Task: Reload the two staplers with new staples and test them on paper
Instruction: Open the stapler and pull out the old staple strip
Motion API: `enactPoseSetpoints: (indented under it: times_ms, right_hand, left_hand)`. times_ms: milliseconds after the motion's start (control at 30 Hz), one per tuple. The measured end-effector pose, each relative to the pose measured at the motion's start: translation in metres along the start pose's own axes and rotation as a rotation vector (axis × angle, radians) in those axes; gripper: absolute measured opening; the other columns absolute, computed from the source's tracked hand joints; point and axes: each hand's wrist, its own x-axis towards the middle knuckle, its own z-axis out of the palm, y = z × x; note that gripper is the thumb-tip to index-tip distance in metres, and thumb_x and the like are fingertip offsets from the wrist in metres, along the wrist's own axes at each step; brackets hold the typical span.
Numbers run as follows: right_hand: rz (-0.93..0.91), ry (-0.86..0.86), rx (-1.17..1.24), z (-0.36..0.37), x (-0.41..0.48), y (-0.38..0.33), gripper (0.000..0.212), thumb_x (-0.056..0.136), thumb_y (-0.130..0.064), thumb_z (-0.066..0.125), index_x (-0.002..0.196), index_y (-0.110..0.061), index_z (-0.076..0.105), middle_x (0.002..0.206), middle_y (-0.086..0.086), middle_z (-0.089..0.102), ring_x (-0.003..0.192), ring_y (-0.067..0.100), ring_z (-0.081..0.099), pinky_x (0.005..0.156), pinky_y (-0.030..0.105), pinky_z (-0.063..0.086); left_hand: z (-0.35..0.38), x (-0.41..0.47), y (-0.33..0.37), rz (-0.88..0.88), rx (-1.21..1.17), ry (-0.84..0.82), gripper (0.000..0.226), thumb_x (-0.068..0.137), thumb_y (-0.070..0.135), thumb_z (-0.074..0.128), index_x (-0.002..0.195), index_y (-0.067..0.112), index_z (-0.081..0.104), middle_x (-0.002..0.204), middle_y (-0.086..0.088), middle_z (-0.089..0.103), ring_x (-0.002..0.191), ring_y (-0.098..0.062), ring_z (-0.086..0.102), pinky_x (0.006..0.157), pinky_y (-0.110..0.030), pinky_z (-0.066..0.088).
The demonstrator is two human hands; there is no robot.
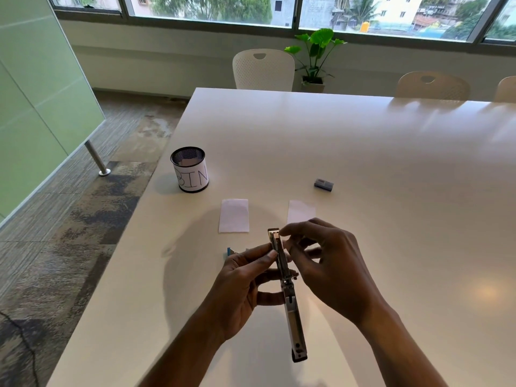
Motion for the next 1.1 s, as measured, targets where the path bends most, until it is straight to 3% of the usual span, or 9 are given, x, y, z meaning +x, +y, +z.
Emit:
enactPoseSetpoints:
  times_ms: [133,367,567,800,933,1100]
  right_hand:
    - [-0.027,-0.066,-0.052,0.0,0.002,0.002,0.025,0.093,-0.011,0.066,0.114,-0.021,0.074,0.102,-0.009,0.063,0.092,0.004,0.064,0.08,0.019,0.057]
    - [-0.035,-0.08,-0.067,0.001,0.002,-0.001,0.027,0.094,-0.011,0.064,0.119,-0.02,0.072,0.103,-0.009,0.063,0.093,0.004,0.064,0.081,0.019,0.057]
    - [-0.022,-0.101,-0.131,0.002,0.004,-0.003,0.013,0.093,-0.013,0.065,0.1,-0.02,0.075,0.092,-0.007,0.063,0.084,0.006,0.064,0.075,0.026,0.059]
    - [-0.016,-0.047,-0.058,0.001,-0.004,-0.006,0.02,0.092,-0.013,0.067,0.109,-0.021,0.073,0.099,-0.01,0.065,0.087,0.003,0.066,0.076,0.013,0.056]
    - [-0.033,-0.03,-0.071,0.002,-0.005,-0.007,0.024,0.094,-0.016,0.065,0.115,-0.022,0.074,0.1,-0.012,0.063,0.09,0.003,0.064,0.078,0.017,0.057]
    - [-0.03,-0.034,-0.064,0.004,-0.006,-0.007,0.025,0.095,-0.015,0.062,0.118,-0.02,0.072,0.103,-0.011,0.061,0.093,0.004,0.064,0.081,0.019,0.056]
  left_hand:
    - [0.001,-0.001,-0.002,0.001,0.009,-0.011,0.028,0.095,0.015,0.052,0.116,0.007,0.069,0.111,-0.014,0.072,0.095,-0.027,0.071,0.067,-0.047,0.058]
    - [0.001,-0.001,-0.002,0.011,0.046,-0.004,0.032,0.092,0.019,0.054,0.118,0.008,0.068,0.109,-0.013,0.072,0.094,-0.025,0.072,0.067,-0.046,0.058]
    - [0.001,-0.003,-0.003,0.029,0.074,-0.006,0.032,0.091,0.02,0.055,0.117,0.007,0.069,0.106,-0.017,0.072,0.095,-0.028,0.071,0.066,-0.047,0.059]
    - [0.001,-0.004,-0.003,0.026,0.065,-0.006,0.03,0.092,0.019,0.054,0.116,0.01,0.07,0.109,-0.016,0.071,0.096,-0.028,0.071,0.067,-0.045,0.058]
    - [0.002,-0.004,-0.003,0.032,0.083,-0.01,0.029,0.094,0.02,0.053,0.116,0.014,0.071,0.116,-0.018,0.07,0.098,-0.027,0.071,0.071,-0.048,0.058]
    - [0.004,-0.003,-0.003,0.03,0.078,0.003,0.028,0.089,0.023,0.055,0.107,0.021,0.076,0.11,-0.012,0.073,0.098,-0.026,0.072,0.071,-0.049,0.059]
